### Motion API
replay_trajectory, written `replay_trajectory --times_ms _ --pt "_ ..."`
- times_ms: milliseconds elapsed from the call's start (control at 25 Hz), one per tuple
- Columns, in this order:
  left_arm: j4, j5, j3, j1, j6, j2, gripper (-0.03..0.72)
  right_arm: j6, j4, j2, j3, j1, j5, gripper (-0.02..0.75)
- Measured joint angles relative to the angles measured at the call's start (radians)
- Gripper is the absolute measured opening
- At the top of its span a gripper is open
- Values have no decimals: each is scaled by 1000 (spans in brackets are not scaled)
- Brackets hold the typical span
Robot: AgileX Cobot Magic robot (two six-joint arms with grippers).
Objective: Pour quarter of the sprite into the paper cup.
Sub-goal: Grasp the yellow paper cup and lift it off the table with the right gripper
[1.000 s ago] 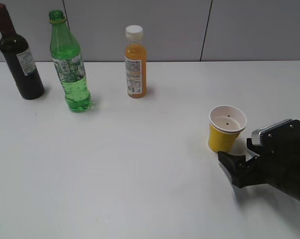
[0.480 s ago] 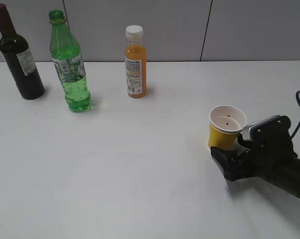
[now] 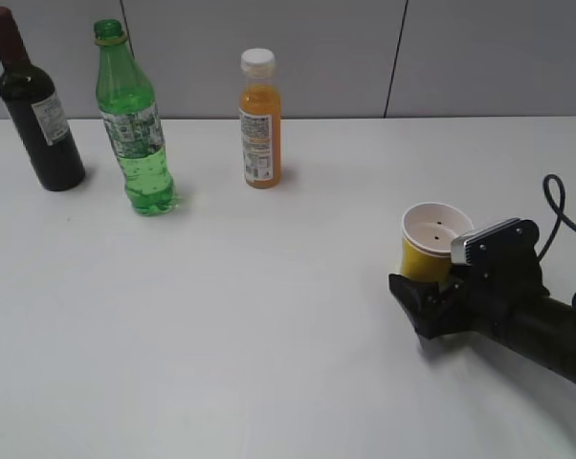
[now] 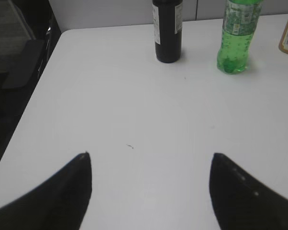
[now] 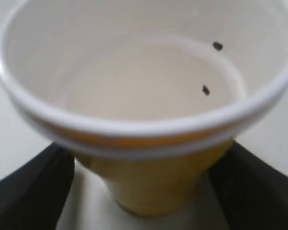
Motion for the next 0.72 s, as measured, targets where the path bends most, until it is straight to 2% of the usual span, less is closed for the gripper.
replay_trajectory --times_ms 520,720 --pt "0 0 0 0 0 0 582 -2 7 62 -67 0 -45 652" --pt "0 0 0 0 0 0 582 -1 13 63 -81 0 -36 589"
